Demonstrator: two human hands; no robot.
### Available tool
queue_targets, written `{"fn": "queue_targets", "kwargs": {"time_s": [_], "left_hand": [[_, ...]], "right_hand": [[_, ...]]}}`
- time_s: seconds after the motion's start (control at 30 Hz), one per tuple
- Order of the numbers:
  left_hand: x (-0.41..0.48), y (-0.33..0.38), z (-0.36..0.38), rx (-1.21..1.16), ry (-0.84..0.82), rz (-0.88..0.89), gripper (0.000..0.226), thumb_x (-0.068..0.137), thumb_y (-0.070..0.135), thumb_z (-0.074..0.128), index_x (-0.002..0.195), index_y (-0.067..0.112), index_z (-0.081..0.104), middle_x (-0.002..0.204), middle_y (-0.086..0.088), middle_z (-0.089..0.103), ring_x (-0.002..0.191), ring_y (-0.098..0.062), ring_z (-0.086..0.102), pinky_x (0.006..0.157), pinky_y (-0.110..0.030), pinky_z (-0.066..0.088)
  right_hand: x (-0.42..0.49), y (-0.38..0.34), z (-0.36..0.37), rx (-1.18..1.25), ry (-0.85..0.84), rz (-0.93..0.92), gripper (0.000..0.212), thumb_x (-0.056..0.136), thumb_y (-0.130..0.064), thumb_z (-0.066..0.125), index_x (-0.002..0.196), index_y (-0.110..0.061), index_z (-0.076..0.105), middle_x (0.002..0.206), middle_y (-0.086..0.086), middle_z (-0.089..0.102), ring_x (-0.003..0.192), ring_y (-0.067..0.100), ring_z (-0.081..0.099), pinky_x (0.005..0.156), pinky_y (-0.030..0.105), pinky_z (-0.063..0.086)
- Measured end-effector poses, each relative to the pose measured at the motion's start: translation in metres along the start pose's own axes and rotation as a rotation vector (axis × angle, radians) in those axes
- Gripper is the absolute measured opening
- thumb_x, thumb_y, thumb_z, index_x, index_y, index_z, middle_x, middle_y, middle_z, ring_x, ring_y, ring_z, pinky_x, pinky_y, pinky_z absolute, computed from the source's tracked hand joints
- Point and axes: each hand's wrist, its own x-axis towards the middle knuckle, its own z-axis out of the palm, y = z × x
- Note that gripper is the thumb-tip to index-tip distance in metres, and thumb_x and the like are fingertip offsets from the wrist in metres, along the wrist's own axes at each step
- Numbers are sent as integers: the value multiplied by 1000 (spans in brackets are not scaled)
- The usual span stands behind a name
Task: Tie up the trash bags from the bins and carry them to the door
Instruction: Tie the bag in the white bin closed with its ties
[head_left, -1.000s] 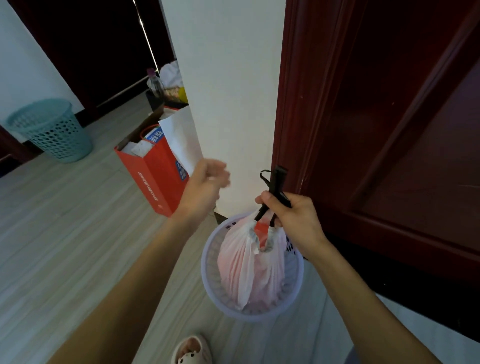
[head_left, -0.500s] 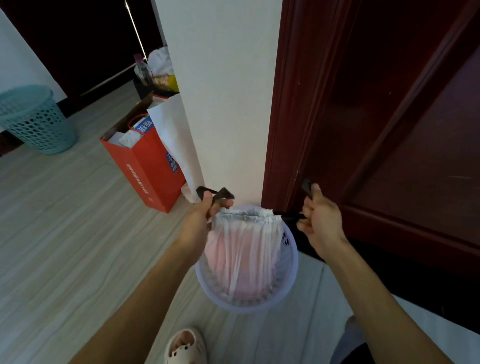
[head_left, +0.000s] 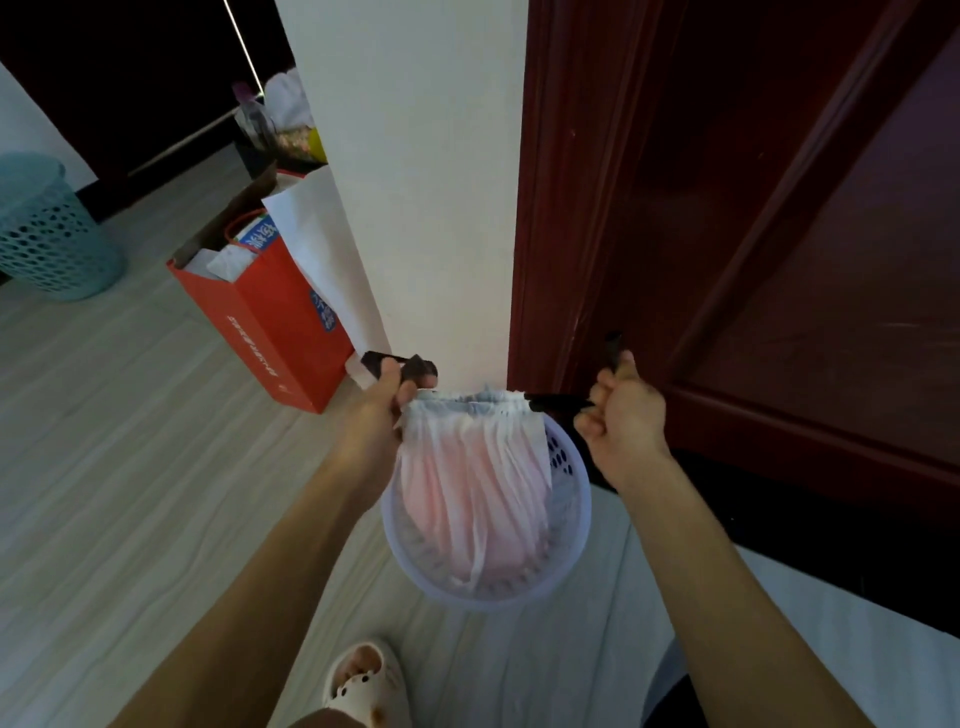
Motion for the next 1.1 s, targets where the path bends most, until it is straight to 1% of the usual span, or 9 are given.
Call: {"fn": "queue_targets", "kwargs": {"time_s": [0.1, 0.3, 0.4, 0.57, 0.7, 0.8, 0.93, 1.03, 1.1], "left_hand": [[-12, 0, 17, 372, 7, 169, 56, 102, 52, 31, 82, 24, 75, 97, 9, 71, 93, -4, 61, 82, -25, 44], [-10, -2, 59, 972, -269, 379, 27, 104, 36, 35, 99, 14, 50, 81, -7, 66, 66, -20, 60, 59, -25, 47], [-12, -13, 68, 904, -325, 394, 21, 99, 44, 38, 92, 26, 46, 74, -4, 62, 68, -22, 61, 66, -45, 51], [-24, -20, 76, 821, -292, 336, 22, 97, 47, 49, 107, 28, 58, 81, 16, 61, 75, 0, 58, 67, -21, 45], [-17, -18, 77, 457, -222, 144, 22, 96, 23, 60, 75, 18, 62, 51, 18, 51, 51, 1, 49, 55, -16, 39], [-19, -13, 76, 400, -210, 105, 21, 96, 23, 61, 77, 15, 66, 45, 16, 46, 44, -2, 45, 46, -13, 35], [-23, -10, 78, 405, -240, 99, 18, 97, 19, 59, 81, 23, 64, 43, 19, 53, 43, 5, 52, 41, -6, 34], [-26, -7, 77, 366, -252, 34, 7, 96, 20, 62, 91, 18, 66, 47, 11, 52, 42, -3, 51, 36, -11, 33], [-25, -3, 76, 327, -261, 4, 8, 96, 20, 61, 96, 13, 66, 50, 4, 49, 42, -8, 47, 36, -15, 33]], "right_hand": [[1, 9, -1, -101, -86, -11, 47, 103, -41, 41, 60, -24, 32, 53, -7, 20, 41, 8, 13, 40, 25, 12], [-17, -19, 39, -229, -377, -35, 44, 103, -40, 42, 64, -19, 40, 50, -7, 24, 43, 7, 14, 43, 24, 12], [-16, -28, 39, -179, -411, -29, 42, 103, -39, 43, 67, -17, 43, 49, -7, 27, 44, 7, 17, 45, 24, 15], [-5, -27, 19, -34, -416, 23, 36, 103, -35, 46, 74, -15, 51, 52, -5, 34, 42, 6, 23, 44, 21, 22], [-4, -6, -11, -54, -302, -15, 32, 99, -40, 50, 105, -13, 66, 89, 0, 67, 57, 9, 49, 54, 22, 38], [-4, 33, -40, -253, -80, -96, 34, 95, -43, 56, 122, -24, 62, 118, -6, 68, 95, 15, 67, 77, 30, 52], [-13, 60, -39, -586, -291, -252, 22, 89, -29, 62, 110, -34, 66, 111, -7, 69, 105, 8, 66, 79, 21, 53], [-9, 61, -26, -824, -394, -424, 50, 78, -48, 66, 126, -41, 55, 130, -9, 58, 129, 15, 50, 103, 41, 47], [-3, 60, -23, -886, -359, -467, 64, 77, -59, 68, 135, -44, 46, 137, -11, 53, 133, 10, 44, 106, 38, 43]]}}
